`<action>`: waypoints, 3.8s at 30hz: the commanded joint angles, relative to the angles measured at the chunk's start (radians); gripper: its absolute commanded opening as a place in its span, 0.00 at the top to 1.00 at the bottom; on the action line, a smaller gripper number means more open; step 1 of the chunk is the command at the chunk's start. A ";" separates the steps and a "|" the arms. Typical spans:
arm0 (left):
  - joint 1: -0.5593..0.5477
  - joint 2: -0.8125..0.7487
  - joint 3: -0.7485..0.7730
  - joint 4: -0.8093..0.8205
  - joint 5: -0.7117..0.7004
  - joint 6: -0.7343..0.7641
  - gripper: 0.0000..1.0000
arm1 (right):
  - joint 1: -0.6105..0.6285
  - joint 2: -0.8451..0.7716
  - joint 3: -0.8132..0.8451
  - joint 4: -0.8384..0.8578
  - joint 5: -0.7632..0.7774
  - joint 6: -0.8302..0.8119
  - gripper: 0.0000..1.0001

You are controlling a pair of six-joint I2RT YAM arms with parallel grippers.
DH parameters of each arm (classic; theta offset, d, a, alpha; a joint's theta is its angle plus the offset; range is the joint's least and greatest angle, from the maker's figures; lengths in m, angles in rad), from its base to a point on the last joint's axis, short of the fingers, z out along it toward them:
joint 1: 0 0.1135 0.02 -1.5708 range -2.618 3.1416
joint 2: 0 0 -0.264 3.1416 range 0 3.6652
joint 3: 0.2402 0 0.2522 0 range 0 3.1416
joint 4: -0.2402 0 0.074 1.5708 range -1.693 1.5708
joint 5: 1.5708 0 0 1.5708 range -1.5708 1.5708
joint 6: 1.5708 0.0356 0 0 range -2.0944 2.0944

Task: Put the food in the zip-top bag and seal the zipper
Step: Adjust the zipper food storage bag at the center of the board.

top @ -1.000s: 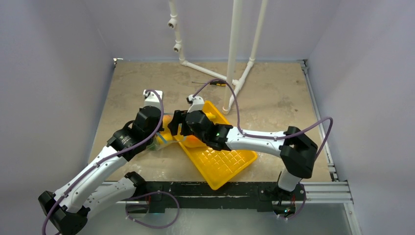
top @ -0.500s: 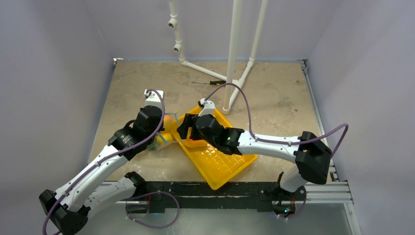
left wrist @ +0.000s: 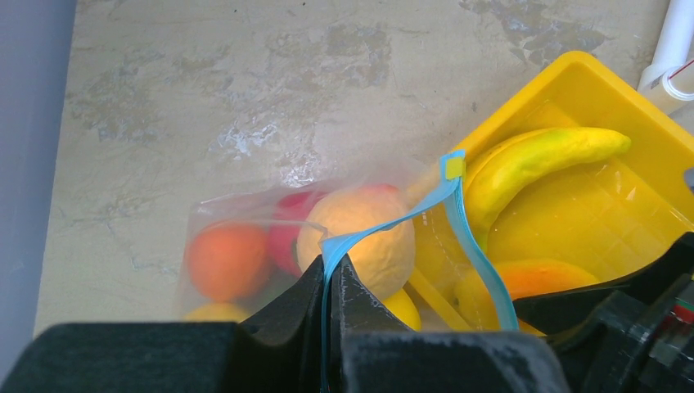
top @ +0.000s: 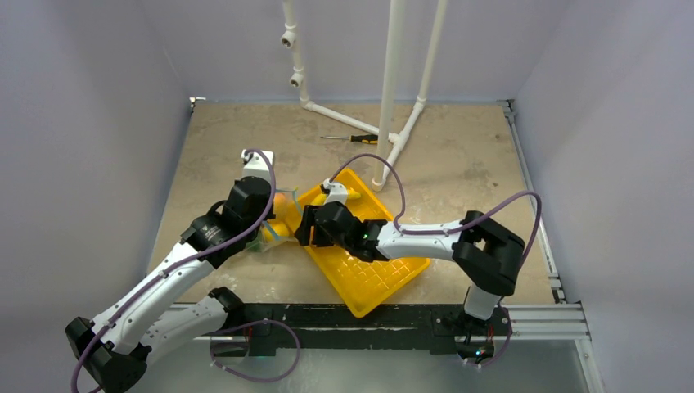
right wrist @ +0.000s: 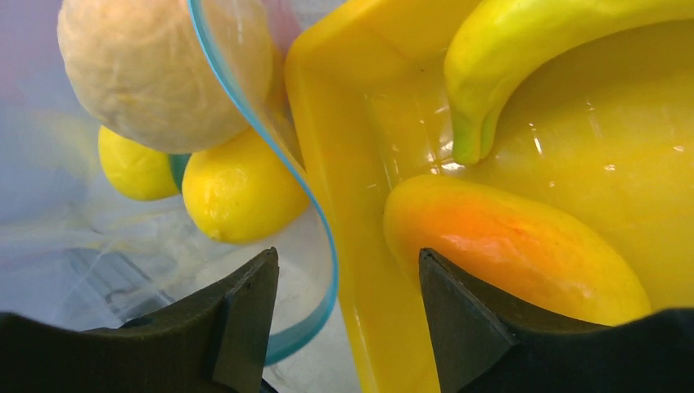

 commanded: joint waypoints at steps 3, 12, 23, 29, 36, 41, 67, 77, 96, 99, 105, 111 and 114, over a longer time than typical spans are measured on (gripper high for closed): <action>-0.004 -0.008 -0.004 0.029 -0.004 -0.003 1.00 | 0.003 0.036 0.091 0.061 0.002 -0.010 0.45; -0.004 -0.009 -0.002 0.027 -0.009 -0.005 1.00 | 0.002 0.012 0.103 0.070 0.012 -0.021 1.00; -0.005 -0.053 0.072 -0.049 -0.035 -0.055 1.00 | 0.003 -0.069 0.167 0.076 -0.013 -0.100 1.00; -0.006 -0.073 0.186 -0.163 -0.049 -0.074 1.00 | 0.003 -0.130 0.234 0.073 0.002 -0.171 1.00; -0.005 -0.105 0.293 -0.280 -0.054 -0.109 1.00 | 0.003 -0.193 0.291 0.034 -0.030 -0.234 1.00; -0.005 -0.161 0.272 -0.317 -0.054 -0.179 1.00 | 0.005 -0.205 0.301 -0.008 -0.057 -0.254 1.00; -0.006 -0.212 0.056 -0.248 -0.049 -0.381 1.00 | 0.006 -0.135 0.272 -0.019 -0.050 -0.268 1.00; -0.005 -0.180 0.115 -0.215 -0.145 -0.314 1.00 | 0.006 -0.099 0.248 0.010 -0.050 -0.251 1.00; -0.005 -0.067 0.128 -0.072 -0.282 -0.114 1.00 | 0.005 0.102 0.347 0.064 -0.106 -0.250 1.00; -0.006 -0.056 0.098 -0.053 -0.276 -0.108 1.00 | 0.005 0.121 0.319 0.080 -0.120 -0.235 1.00; -0.005 -0.060 0.070 -0.033 -0.255 -0.088 1.00 | 0.005 0.125 0.291 0.082 -0.108 -0.231 1.00; -0.006 -0.071 0.014 -0.003 -0.185 -0.068 1.00 | 0.005 0.088 0.262 0.073 -0.082 -0.212 1.00; -0.006 -0.063 0.013 -0.008 -0.180 -0.067 1.00 | 0.005 0.056 0.251 0.064 -0.067 -0.209 0.92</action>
